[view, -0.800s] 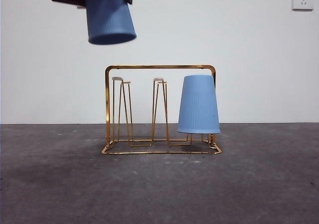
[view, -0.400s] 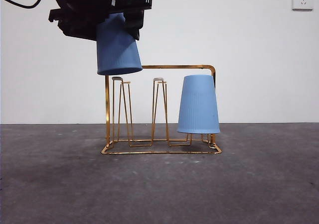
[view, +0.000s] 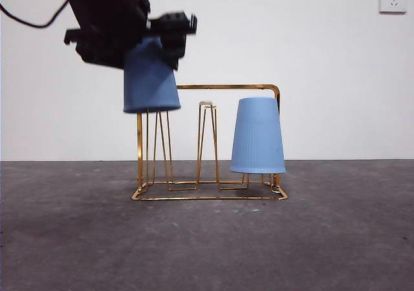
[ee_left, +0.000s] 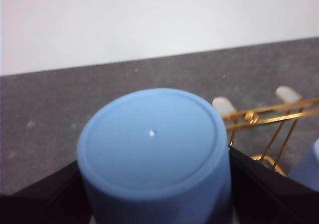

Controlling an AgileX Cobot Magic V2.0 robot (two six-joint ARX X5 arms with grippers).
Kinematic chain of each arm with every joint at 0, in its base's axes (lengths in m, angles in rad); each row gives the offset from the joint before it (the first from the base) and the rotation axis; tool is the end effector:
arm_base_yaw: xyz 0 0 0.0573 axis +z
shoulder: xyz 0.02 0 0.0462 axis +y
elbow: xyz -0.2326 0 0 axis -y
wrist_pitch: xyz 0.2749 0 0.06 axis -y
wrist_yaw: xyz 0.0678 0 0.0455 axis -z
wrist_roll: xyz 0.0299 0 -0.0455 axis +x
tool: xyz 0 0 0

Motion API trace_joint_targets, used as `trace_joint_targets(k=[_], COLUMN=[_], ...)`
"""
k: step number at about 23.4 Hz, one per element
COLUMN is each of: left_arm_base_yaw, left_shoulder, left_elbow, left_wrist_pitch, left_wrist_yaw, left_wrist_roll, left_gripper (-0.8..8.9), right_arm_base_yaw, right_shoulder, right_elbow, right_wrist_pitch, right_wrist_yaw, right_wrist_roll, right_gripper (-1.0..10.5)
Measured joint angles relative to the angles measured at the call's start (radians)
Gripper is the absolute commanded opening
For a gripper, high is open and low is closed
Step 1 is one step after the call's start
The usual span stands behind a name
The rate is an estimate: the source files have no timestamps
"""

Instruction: Pick up cup 1,put cup 1 in the cup rack,pick up cup 2,put cup 2 in the cup rack

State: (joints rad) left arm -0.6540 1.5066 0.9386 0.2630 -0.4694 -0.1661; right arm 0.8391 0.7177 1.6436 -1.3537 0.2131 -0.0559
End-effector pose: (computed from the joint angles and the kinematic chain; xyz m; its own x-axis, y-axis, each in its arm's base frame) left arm 0.2933 -0.2078 0.2100 0.9503 -0.1585 -0.2678 0.1580 0.9872 -0.0237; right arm 0.0383 0.0332 0.4720 0.7515 0.5204 -0.4055 -0.6132 0.7777 -0.1384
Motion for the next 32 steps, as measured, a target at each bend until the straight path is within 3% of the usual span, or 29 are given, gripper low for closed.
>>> trace_joint_targets(k=[23, 24, 25, 27, 28, 32], left_arm_base_yaw=[0.001, 0.002, 0.003, 0.003, 0.003, 0.006], left_shoulder=[0.174, 0.173, 0.17, 0.164, 0.163, 0.159], left_elbow=[0.002, 0.005, 0.008, 0.014, 0.017, 0.023], left_wrist_pitch=[-0.057, -0.069, -0.086, -0.119, -0.135, -0.177], left_wrist_yaw=[0.0, 0.001, 0.001, 0.003, 0.004, 0.044], left_wrist_roll=[-0.088, -0.093, -0.102, -0.117, -0.12, -0.131], left_gripper=[0.01, 0.18, 1.23, 4.4, 5.11, 5.14], right_arm_base_yaw=[0.0, 0.0, 0.0, 0.0, 0.0, 0.0], right_shoulder=[0.0, 0.0, 0.0, 0.0, 0.0, 0.0], right_elbow=[0.0, 0.0, 0.0, 0.0, 0.0, 0.0], right_wrist_pitch=[0.0, 0.0, 0.0, 0.0, 0.0, 0.0], right_wrist_yaw=[0.0, 0.0, 0.0, 0.0, 0.0, 0.0], right_wrist_roll=[0.0, 0.0, 0.0, 0.0, 0.0, 0.0], right_gripper=[1.9, 1.9, 1.9, 1.9, 1.9, 1.9])
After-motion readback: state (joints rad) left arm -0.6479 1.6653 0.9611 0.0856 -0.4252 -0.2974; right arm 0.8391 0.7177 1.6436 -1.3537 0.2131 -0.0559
